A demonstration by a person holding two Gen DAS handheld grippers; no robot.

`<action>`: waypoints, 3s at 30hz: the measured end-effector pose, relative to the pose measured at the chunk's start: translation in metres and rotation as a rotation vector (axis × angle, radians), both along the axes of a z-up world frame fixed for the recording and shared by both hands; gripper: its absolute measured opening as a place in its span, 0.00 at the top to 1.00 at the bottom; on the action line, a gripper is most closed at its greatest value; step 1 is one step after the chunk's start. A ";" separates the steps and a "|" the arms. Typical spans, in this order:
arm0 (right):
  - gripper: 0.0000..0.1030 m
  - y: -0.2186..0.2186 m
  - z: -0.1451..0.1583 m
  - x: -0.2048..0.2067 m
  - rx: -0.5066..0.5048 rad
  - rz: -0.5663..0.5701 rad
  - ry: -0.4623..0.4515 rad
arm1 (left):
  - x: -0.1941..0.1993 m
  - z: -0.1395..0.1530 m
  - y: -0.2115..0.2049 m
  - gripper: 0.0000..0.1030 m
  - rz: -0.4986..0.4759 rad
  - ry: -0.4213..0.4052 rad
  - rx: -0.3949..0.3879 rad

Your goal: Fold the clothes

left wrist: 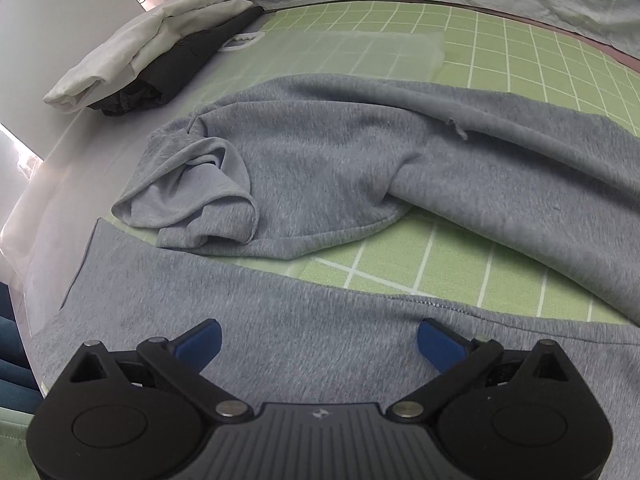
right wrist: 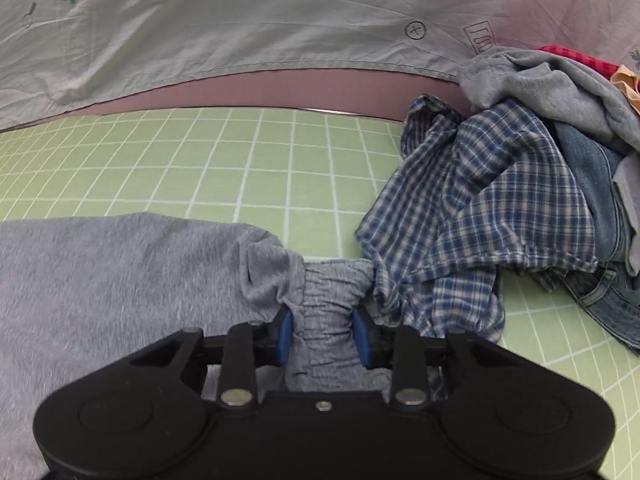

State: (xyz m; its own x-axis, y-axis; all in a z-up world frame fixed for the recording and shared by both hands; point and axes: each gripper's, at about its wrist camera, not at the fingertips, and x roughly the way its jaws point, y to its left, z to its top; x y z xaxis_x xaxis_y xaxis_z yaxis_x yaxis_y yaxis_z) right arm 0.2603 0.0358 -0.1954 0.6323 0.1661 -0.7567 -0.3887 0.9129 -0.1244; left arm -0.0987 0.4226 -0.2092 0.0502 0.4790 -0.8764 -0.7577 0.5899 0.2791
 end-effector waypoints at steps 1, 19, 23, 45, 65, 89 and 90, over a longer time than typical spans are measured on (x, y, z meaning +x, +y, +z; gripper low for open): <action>0.69 -0.002 0.000 0.009 -0.004 -0.021 -0.008 | 0.000 0.000 0.002 0.00 0.008 -0.007 -0.010; 0.33 -0.031 0.019 0.002 -0.059 -0.287 -0.035 | -0.018 0.028 0.080 0.00 0.168 -0.186 0.028; 0.33 -0.021 0.025 -0.036 -0.018 -0.288 -0.003 | -0.028 0.032 0.111 0.00 0.227 -0.251 0.014; 0.32 0.067 0.019 -0.148 -0.044 -0.292 0.104 | -0.058 0.032 0.235 0.99 0.195 -0.442 -0.091; 0.32 0.080 0.022 -0.152 -0.141 -0.248 0.056 | -0.050 0.062 0.237 0.32 0.092 -0.349 0.121; 0.33 0.074 0.017 -0.150 -0.130 -0.266 0.082 | -0.111 0.023 0.197 0.87 0.285 -0.283 0.067; 0.33 0.073 0.016 -0.150 -0.130 -0.270 0.083 | -0.119 0.024 0.201 0.86 0.313 -0.288 0.064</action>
State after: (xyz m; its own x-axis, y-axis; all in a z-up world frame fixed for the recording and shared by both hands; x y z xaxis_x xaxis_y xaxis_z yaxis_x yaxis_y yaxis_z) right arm 0.1098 0.1085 -0.1792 0.5758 -0.1011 -0.8113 -0.1476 0.9632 -0.2248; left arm -0.2176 0.6236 -0.1855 0.1322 0.5630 -0.8158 -0.9496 0.3079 0.0586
